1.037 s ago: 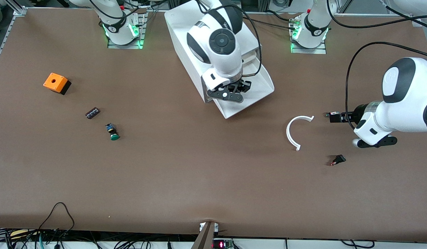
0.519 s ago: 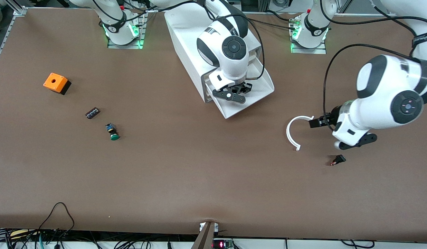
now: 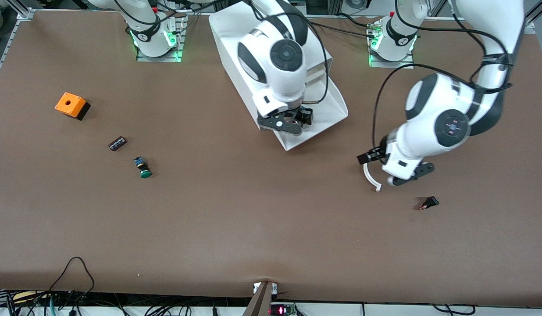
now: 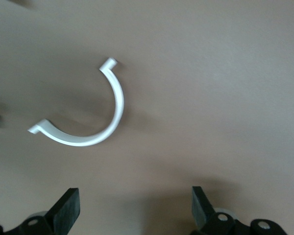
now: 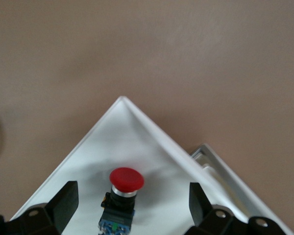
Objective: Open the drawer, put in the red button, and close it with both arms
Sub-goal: 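Release the red button into the drawer while the left gripper approaches, then push the drawer shut with the left gripper while the right gripper retracts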
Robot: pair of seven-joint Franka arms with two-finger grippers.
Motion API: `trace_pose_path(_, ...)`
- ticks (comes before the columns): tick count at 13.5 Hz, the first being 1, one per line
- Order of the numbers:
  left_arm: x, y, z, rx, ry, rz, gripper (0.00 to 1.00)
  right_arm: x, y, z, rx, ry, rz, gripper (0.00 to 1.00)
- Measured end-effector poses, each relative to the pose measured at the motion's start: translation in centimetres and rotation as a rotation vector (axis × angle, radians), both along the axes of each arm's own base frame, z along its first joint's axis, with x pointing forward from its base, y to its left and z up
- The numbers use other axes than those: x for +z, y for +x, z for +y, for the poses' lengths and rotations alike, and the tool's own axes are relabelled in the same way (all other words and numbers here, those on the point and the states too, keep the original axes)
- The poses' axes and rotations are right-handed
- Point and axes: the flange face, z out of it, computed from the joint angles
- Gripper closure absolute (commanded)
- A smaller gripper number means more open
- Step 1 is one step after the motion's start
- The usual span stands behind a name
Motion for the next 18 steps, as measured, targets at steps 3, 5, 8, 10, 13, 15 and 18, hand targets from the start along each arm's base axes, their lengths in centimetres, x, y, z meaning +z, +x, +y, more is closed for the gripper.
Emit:
trace_pose_path(3, -2.3, -2.5, -4.5, 0.042, 0.061, -0.024, 0.0, 8.3, 3.3, -7.0, 0.038, 0.015, -0.035, 0.0)
trace_pose_path(5, -3.4, -4.2, -7.5, 0.068, 0.07, -0.034, 0.0, 12.3, 5.6, -13.0, 0.06, -0.018, -0.046, 0.0)
trace_pose_path(8, -5.0, -5.7, -9.5, 0.096, 0.064, -0.049, 0.0, 14.3, 8.2, -20.7, 0.177, -0.055, -0.019, 0.0)
trace_pose_path(10, -5.9, -6.6, -10.2, 0.106, 0.069, -0.041, 0.0, 14.6, 9.6, -24.9, 0.248, -0.059, -0.014, 0.0)
trace_pose_path(13, -6.8, -8.5, -12.8, 0.12, 0.085, -0.02, 0.0, 15.5, 10.5, -30.7, 0.314, -0.046, -0.011, 0.0)
trace_pose_path(15, -7.2, -10.1, -14.6, 0.117, 0.094, -0.011, 0.0, 16.1, 10.4, -34.2, 0.356, -0.027, -0.006, 0.0)
trace_pose_path(18, -7.5, -12.0, -16.6, 0.099, 0.092, 0.006, 0.0, 16.2, 10.3, -40.3, 0.406, 0.024, 0.011, 0.0)
